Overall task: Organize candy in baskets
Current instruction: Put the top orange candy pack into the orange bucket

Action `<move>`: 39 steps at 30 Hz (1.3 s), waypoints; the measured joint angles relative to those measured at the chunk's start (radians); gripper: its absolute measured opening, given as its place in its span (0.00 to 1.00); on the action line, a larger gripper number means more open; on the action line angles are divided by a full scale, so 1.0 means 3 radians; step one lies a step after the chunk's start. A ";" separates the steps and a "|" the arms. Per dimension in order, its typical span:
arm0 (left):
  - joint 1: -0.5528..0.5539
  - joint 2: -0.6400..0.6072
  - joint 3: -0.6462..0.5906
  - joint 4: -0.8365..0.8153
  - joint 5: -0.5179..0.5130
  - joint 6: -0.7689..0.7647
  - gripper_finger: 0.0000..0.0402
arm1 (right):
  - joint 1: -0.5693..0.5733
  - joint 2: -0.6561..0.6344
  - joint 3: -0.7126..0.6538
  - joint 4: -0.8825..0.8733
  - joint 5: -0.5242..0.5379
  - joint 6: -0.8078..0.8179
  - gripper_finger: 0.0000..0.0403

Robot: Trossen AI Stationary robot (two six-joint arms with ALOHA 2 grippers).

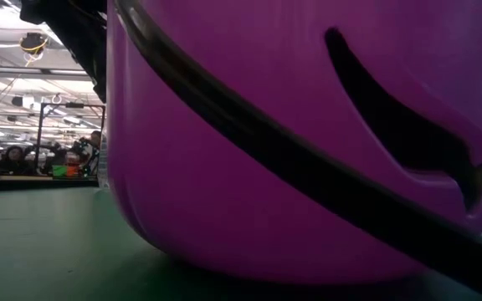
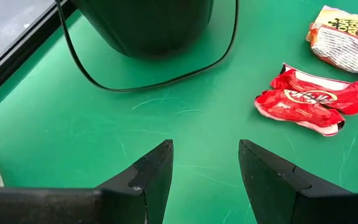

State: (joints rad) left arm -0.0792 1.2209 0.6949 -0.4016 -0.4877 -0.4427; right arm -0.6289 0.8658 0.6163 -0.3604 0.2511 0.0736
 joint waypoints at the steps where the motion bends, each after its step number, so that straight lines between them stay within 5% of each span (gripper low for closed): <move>1: 0.0000 0.0000 0.0000 -0.0001 0.0000 0.0000 0.43 | 0.0000 -0.0032 0.0000 0.0006 -0.0032 -0.0013 0.52; 4: 0.0000 0.0000 0.0000 0.0000 0.0000 0.0000 0.43 | 0.0000 -0.0131 0.0000 0.0099 -0.0503 -0.0058 0.54; 8: 0.0007 0.0000 0.0000 0.0025 -0.0011 0.0001 0.43 | 0.0023 -0.0199 0.0001 0.0431 -0.1618 -0.0035 0.53; 11: 0.0008 0.0000 0.0000 0.0061 -0.0039 0.0022 0.43 | 0.0246 -0.0146 -0.0021 0.0639 -0.1947 0.0016 0.52; 24: 0.0023 0.0000 0.0003 0.0304 -0.0086 0.0058 0.43 | 0.1895 0.0862 -0.0029 0.0937 -0.0974 -0.0477 0.51; 39: 0.0023 0.0000 0.0003 0.0451 -0.0052 0.0086 0.43 | 0.2141 0.2270 -0.0029 0.2098 -0.1250 -0.0525 0.51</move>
State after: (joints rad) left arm -0.0723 1.2209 0.6956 -0.2664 -0.5034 -0.4168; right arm 0.0135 1.5469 0.6075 0.2689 -0.1240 -0.0840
